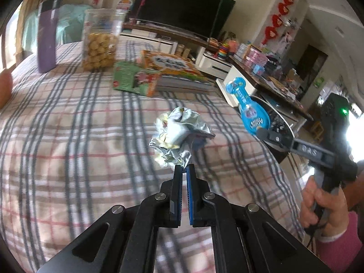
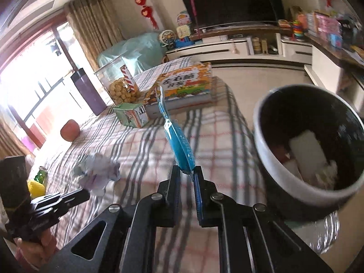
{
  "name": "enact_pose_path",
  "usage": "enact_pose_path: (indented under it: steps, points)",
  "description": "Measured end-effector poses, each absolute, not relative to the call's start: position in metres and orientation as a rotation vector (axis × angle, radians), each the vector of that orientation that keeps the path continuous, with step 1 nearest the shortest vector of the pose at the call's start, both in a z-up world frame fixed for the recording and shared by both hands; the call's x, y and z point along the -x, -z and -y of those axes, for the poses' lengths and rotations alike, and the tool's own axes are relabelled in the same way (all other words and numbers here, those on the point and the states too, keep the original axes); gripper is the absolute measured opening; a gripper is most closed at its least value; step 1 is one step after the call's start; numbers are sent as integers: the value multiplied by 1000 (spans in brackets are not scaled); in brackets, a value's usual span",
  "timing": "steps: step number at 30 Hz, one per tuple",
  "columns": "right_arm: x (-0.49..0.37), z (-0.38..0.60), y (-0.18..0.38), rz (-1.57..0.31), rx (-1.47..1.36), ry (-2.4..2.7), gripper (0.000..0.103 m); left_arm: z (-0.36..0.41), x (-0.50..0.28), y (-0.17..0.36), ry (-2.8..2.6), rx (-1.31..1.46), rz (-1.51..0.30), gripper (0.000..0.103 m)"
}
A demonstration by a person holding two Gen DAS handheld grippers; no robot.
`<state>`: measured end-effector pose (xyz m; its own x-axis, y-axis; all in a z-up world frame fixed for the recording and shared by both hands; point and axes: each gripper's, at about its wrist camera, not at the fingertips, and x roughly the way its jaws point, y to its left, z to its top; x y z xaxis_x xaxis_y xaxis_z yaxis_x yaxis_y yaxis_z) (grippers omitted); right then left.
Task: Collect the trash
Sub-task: 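Carry the foil wrapper and blue bottle over the bin with both tools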
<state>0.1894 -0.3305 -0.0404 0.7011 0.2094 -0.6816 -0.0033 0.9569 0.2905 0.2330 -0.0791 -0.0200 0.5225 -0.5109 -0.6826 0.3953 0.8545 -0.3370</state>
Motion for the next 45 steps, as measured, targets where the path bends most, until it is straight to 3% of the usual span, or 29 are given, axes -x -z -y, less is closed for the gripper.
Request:
enact_pose_path:
  steps: [16,45]
  points:
    - [-128,369,39,-740,-333,-65,11,150,-223,6,616,38,-849,2]
    - [-122,459,21,-693,-387,89,11,251,-246,-23,704,-90,-760,2]
